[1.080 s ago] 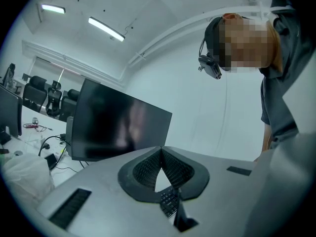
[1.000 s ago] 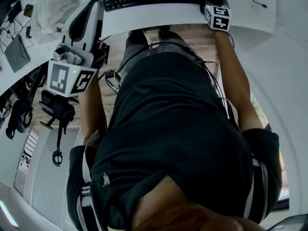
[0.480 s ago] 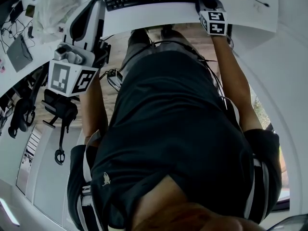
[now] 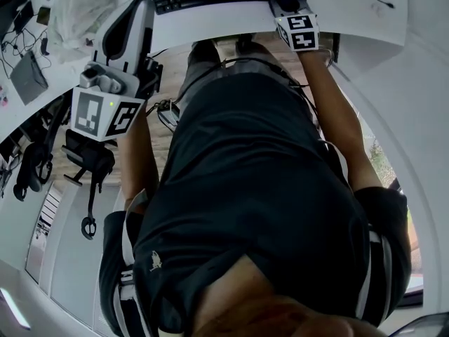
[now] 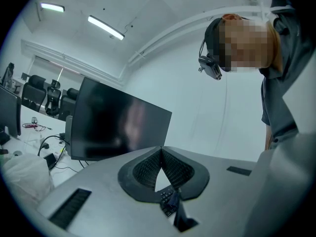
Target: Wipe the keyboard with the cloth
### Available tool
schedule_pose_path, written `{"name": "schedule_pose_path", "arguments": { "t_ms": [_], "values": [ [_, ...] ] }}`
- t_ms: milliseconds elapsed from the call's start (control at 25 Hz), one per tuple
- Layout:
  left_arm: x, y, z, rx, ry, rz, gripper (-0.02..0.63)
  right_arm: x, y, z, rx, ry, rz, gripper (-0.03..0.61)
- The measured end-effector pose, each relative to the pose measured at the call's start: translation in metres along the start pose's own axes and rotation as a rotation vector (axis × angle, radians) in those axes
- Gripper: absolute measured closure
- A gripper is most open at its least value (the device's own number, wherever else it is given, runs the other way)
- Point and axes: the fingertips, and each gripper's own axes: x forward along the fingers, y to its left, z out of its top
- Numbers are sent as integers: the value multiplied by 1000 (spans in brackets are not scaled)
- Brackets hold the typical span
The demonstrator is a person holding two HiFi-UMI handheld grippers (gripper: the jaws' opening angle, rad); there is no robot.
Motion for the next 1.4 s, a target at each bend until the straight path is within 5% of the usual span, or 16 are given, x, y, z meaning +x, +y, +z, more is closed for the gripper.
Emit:
{"name": "schedule_pose_path", "arguments": {
  "t_ms": [120, 200, 520, 600, 760, 880, 1200, 1400],
  "values": [
    [0, 1, -1, -5, -3, 5, 609, -24, -53, -19, 35, 28, -177, 523],
    [-1, 2, -3, -10, -3, 6, 609, -28, -59, -24, 43, 33, -220, 524],
    [3, -3, 0, 1, 1, -16, 609, 17, 52, 9, -63, 4, 44, 525],
    [2, -2, 2, 4, -2, -10, 609, 8, 32, 4, -31, 6, 17, 525],
    [-1, 2, -1, -5, 0, 7, 609, -20, -39, -17, 11, 29, -176, 525],
    [-2, 4, -5, -14, 4, 7, 609, -14, -49, -11, 29, 28, -244, 525],
    [0, 1, -2, -4, 12, -7, 609, 29, -11, 36, -72, -15, -76, 525],
    [-3, 5, -6, -11, 10, 6, 609, 15, -64, 29, -23, 13, -207, 525]
  ]
}}
